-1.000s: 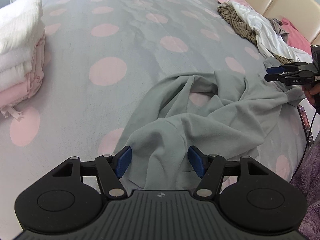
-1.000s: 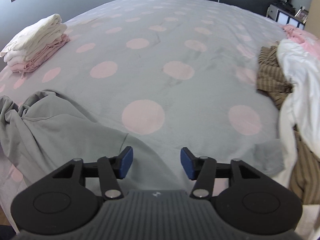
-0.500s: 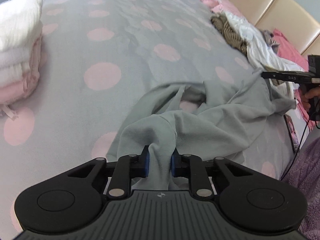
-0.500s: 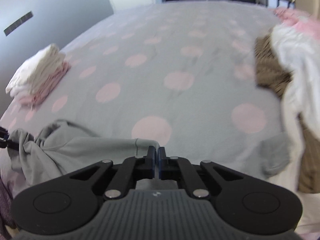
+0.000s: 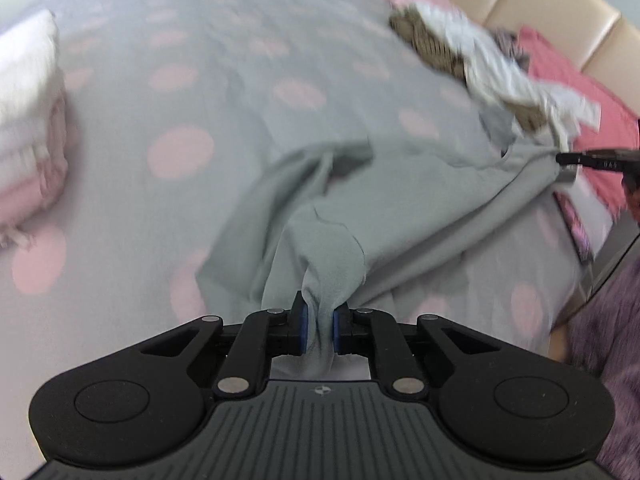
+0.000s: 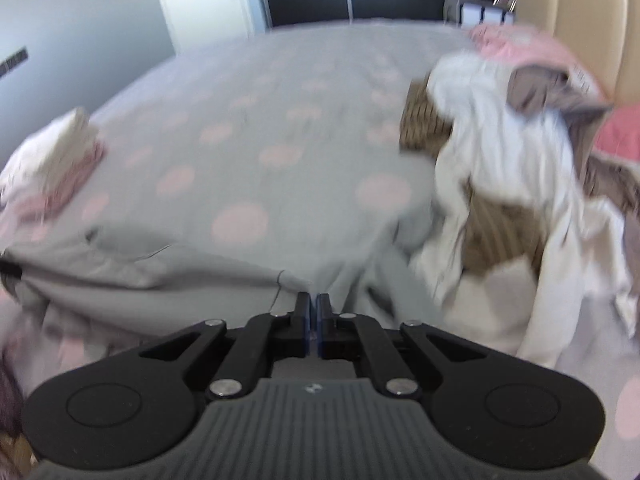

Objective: Fold clothes

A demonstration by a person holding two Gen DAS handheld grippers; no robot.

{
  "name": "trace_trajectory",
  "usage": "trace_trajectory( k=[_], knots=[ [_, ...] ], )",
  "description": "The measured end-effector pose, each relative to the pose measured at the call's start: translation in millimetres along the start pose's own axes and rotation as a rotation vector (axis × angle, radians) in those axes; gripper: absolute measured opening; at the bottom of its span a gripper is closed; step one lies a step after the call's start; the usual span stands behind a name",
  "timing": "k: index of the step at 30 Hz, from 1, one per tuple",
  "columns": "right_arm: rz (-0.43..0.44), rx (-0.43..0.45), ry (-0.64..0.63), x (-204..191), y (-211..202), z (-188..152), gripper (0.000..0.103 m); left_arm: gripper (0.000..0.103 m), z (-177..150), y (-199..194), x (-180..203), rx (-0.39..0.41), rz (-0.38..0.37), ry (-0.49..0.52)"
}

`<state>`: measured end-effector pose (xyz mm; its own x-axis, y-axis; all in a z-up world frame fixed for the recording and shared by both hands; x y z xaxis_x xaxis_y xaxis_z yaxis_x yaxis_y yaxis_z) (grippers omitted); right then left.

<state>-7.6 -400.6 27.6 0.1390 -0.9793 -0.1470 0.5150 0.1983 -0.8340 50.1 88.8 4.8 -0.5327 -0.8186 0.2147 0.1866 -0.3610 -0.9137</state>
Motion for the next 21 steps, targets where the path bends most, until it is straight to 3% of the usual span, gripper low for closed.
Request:
trace_trajectory(
  k=[5, 8, 10, 15, 17, 21],
  knots=[
    [0.009, -0.144, -0.030, 1.5, 20.1, -37.3, 0.003, 0.012, -12.9, 13.0, 8.6, -0.097, 0.023, 0.056],
    [-0.013, -0.151, -0.054, 2.8, 17.1, -42.3, 0.008, 0.027, -13.5, 4.1, 16.6, -0.084, 0.032, 0.092],
    [-0.005, -0.115, -0.053, 3.9, 5.9, -40.2, 0.009, 0.049, -13.5, -7.6, 21.5, -0.049, 0.028, 0.113],
    [0.028, -0.014, -0.093, -4.6, -18.1, -31.8, 0.016, 0.051, 5.3, -38.3, 28.6, 0.107, -0.016, 0.121],
    [0.052, -0.003, -0.128, -12.5, -18.9, -29.2, 0.025, 0.051, 18.2, -40.2, 28.0, 0.156, -0.004, 0.117],
    [0.074, -0.016, -0.220, -28.0, -12.7, -26.7, 0.031, 0.051, 43.4, -22.4, 30.0, 0.162, 0.047, 0.160]
  ],
)
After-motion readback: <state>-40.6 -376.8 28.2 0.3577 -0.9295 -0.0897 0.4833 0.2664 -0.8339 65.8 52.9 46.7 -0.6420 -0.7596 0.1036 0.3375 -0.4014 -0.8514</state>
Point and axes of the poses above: each gripper's, at about its wrist camera, not at the fingertips, and y roughly the way its jaws point, x to its right, z to its top, the point moved 2 cm from there along y, roughly the way its jaws point, and after that the axes turned 5 degrees about -x, right-handed, at the moved point
